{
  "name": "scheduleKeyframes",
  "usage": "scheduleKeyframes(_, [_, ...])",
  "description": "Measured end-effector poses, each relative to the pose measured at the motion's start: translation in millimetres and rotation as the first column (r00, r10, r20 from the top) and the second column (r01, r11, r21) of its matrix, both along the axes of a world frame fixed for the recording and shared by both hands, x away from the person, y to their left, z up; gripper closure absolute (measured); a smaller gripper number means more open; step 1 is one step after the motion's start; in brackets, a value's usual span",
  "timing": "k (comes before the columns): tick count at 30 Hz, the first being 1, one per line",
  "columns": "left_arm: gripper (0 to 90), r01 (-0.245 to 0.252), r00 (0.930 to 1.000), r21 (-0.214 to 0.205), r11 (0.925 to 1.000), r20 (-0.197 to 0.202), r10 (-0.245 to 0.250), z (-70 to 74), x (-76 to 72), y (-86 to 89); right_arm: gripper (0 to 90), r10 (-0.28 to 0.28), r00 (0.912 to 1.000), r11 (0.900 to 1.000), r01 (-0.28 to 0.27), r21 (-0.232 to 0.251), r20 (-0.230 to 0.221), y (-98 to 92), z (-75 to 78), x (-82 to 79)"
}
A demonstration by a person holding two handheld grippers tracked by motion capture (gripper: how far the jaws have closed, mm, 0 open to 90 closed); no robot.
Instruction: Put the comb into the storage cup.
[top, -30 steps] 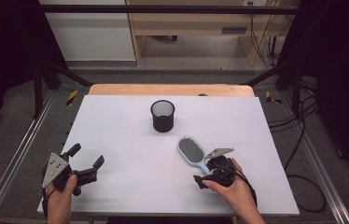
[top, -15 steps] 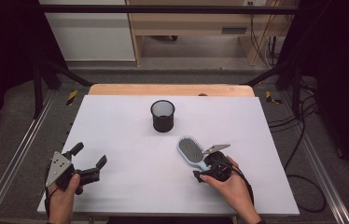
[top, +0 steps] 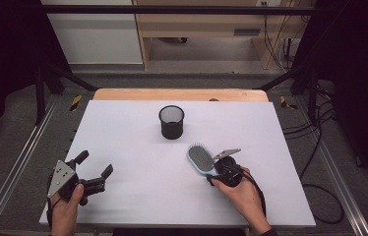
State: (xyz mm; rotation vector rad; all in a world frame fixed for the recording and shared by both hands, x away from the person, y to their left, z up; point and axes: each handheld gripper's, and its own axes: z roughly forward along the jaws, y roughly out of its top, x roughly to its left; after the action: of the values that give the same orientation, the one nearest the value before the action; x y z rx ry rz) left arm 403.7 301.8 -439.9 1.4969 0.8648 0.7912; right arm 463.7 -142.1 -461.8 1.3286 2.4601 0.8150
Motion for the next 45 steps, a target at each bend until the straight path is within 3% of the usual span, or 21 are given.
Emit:
scheduleKeyframes(8, [1.7,0.015,0.9999,0.007,0.9999,0.005,-0.015,1.1,0.7,-4.3,55.9,0.005,0.9998,0.9994,-0.004,-0.035,0.022,1.5,-3.4,-2.5])
scheduleKeyframes(15, [1.7,0.017,0.9998,0.007,0.9998,0.010,-0.017,1.0,-0.5,-2.0,62.0,-0.025,0.9987,0.9981,0.027,-0.056,0.045,6.0,-4.1,-8.4])
scheduleKeyframes(19, [1.7,0.022,0.9996,-0.003,0.9998,0.016,-0.022,1.2,-2.4,1.4,68.1,-0.016,0.9990,0.9984,0.019,-0.054,0.040,7.4,-3.8,-8.6])
scheduleKeyframes(26, [1.7,0.029,0.9992,-0.002,0.9996,0.028,-0.029,4.9,-3.1,-0.5,69.5,-0.007,0.9992,0.9988,0.009,-0.049,0.040,6.5,-3.9,-8.4])
scheduleKeyframes(33, [1.7,0.030,0.9993,0.002,0.9995,0.022,-0.030,4.7,-2.4,-4.8,69.7,0.000,0.9982,1.0000,0.001,-0.004,0.059,0.0,-4.7,-9.8])
scheduleKeyframes(37, [1.6,0.034,0.9993,-0.008,0.9994,0.019,-0.034,4.4,-2.3,-4.7,69.7,0.010,0.9948,0.9997,-0.012,0.019,0.101,-3.4,-0.6,-11.2])
scheduleKeyframes(41, [1.6,0.034,0.9994,-0.013,0.9993,0.009,-0.034,3.5,-2.4,-3.2,69.8,0.030,0.9880,0.9977,-0.039,0.055,0.151,-5.1,6.3,-14.0])
scheduleKeyframes(42, [1.5,0.034,0.9994,-0.017,0.9993,0.007,-0.034,3.1,-2.8,-2.4,69.8,0.041,0.9817,0.9957,-0.056,0.075,0.186,-5.3,10.9,-15.0])
scheduleKeyframes(45, [1.4,0.035,0.9994,-0.026,0.9990,-0.005,-0.035,1.6,-3.3,-0.9,69.8,0.043,0.9763,0.9934,-0.064,0.095,0.212,-5.7,15.3,-15.6])
